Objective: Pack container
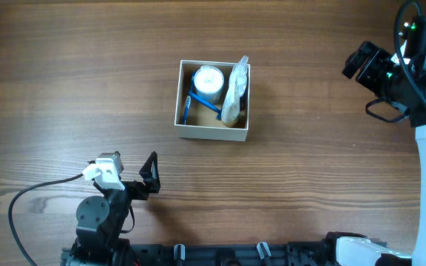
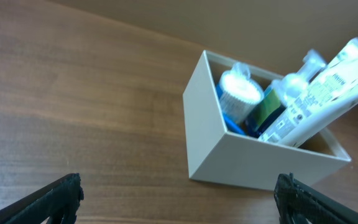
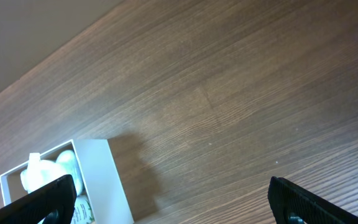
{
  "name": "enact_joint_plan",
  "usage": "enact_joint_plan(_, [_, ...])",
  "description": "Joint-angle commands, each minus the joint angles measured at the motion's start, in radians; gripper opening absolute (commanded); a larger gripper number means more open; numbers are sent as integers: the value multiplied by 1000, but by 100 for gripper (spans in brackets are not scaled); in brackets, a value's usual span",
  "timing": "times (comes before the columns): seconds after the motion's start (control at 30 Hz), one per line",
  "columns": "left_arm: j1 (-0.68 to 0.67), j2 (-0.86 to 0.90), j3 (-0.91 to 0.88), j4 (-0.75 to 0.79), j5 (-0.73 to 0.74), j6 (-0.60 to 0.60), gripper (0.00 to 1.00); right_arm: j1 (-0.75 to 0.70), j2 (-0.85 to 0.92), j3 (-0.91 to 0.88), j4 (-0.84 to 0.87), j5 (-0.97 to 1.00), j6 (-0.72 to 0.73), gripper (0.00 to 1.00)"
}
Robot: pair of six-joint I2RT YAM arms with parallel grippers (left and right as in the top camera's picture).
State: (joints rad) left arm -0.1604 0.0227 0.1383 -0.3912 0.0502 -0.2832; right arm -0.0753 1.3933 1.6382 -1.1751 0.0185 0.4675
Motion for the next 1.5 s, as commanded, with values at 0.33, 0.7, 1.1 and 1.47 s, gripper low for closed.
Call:
enact_joint_plan(0.33, [7, -17, -11, -46, -17, 13, 100, -2, 7, 4, 0, -13, 6, 99])
enact_joint_plan(0.7, [7, -17, -11, -46, -17, 13, 100, -2, 7, 4, 0, -13, 6, 100])
enact_joint_plan(1.1, [7, -17, -11, -46, -17, 13, 100, -1, -27, 2, 0, 60, 3, 100])
enact_joint_plan(1.47, [7, -17, -11, -46, -16, 13, 100, -1, -550, -550, 482, 71, 2, 100])
